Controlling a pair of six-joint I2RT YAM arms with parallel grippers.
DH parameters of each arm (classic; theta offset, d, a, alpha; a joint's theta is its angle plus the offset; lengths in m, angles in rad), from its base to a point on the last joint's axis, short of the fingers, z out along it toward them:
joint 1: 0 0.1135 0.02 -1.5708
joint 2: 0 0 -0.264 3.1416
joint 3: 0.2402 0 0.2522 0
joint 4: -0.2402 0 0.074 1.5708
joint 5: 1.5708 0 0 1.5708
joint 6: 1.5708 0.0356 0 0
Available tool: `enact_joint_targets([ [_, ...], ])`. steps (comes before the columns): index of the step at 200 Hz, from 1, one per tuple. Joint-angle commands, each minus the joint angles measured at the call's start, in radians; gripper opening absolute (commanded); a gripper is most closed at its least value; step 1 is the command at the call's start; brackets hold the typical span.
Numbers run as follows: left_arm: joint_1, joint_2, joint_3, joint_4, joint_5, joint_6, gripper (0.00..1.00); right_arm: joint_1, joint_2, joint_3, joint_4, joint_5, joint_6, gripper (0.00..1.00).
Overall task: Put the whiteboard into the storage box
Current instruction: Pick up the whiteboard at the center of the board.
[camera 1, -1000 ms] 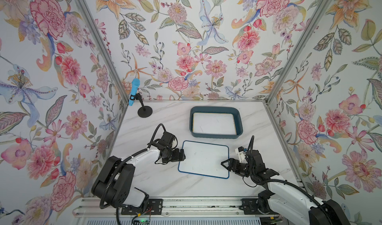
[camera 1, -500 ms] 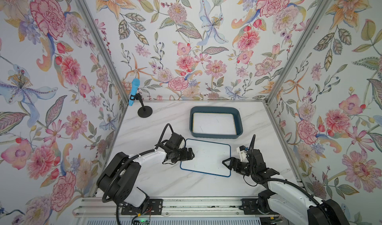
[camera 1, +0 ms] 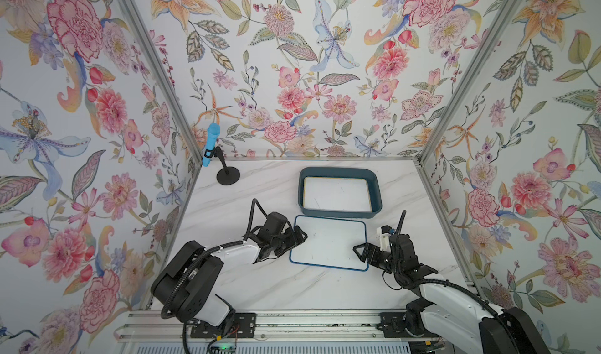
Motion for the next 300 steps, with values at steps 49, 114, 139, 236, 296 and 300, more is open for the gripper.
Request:
enact_joint_targets([
  [49, -0.136, -0.032, 0.04, 0.435, 0.345, -0.229, 0.89, 0.094, 0.075, -0.089, -0.051, -0.28, 0.06, 0.85],
  [114, -0.152, -0.032, 0.027, 0.649, 0.309, -0.331, 0.86, 0.103, 0.046, -0.087, -0.062, -0.301, 0.058, 0.83],
  [139, -0.166, -0.044, 0.029, 0.658, 0.298, -0.342, 0.81, 0.101, 0.054, -0.091, -0.051, -0.305, 0.062, 0.83],
  [236, -0.208, -0.093, -0.068, 0.565, 0.256, -0.318, 0.6, 0.061, 0.019, -0.079, -0.126, -0.31, 0.008, 0.84],
  [296, -0.144, -0.187, -0.07, 0.294, 0.235, -0.143, 0.79, -0.005, -0.078, -0.094, -0.214, -0.321, -0.029, 0.85],
  [300, -0.136, -0.195, -0.066, 0.273, 0.235, -0.128, 0.8, -0.006, -0.078, -0.094, -0.214, -0.322, -0.029, 0.85],
])
